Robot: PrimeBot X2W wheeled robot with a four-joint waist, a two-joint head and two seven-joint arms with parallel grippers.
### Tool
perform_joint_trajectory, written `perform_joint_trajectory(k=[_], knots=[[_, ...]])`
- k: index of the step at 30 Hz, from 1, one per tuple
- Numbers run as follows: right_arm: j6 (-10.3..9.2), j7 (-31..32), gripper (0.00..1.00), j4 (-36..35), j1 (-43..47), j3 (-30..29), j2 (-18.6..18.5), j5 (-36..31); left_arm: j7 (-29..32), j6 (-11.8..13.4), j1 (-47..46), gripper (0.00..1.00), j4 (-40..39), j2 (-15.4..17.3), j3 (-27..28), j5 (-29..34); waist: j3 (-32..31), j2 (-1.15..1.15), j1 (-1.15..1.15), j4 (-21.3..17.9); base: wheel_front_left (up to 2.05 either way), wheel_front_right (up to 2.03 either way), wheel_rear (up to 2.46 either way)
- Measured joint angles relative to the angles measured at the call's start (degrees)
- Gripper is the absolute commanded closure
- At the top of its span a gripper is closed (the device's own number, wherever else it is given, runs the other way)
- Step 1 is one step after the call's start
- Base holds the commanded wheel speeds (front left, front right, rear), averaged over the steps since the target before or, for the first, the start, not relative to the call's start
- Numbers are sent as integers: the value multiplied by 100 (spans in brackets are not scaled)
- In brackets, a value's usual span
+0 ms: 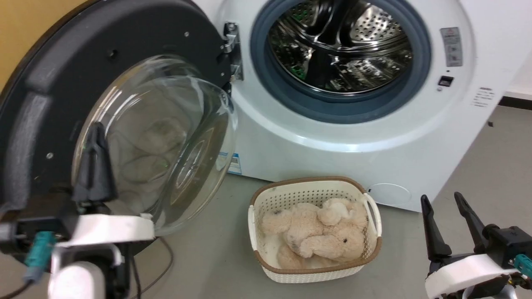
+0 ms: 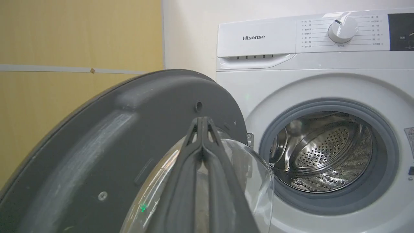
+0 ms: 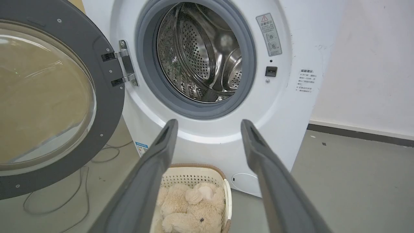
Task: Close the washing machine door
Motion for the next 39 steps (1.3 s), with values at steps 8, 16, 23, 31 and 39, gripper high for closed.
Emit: perform_joint_trajectory(k=[8, 16, 23, 31, 39], knots=[[0, -100, 0, 30, 1, -102, 0, 60, -102, -221, -437, 100, -189, 113, 485, -238, 63, 0, 0, 303, 0, 0, 0], [0, -196, 0, 92, 1, -178, 1, 170, -199, -421, -843, 100, -48, 181, 1016, -676, 144, 0, 0, 614, 0, 0, 0], [0, -259, 0, 153, 0, -261, 1, 221, -242, -471, -1115, 100, 389, 426, 1461, -1085, 232, 0, 0, 832, 0, 0, 0], [0, -372, 0, 233, -1, -375, 1, 303, 163, -522, -1470, 100, 1136, 721, 1763, -1664, 315, 0, 0, 1034, 0, 0, 0], [0, -512, 0, 380, -3, -532, 2, 419, 1727, -675, -1940, 100, 2526, 875, 1976, -3245, 447, 0, 0, 1293, 0, 0, 0]])
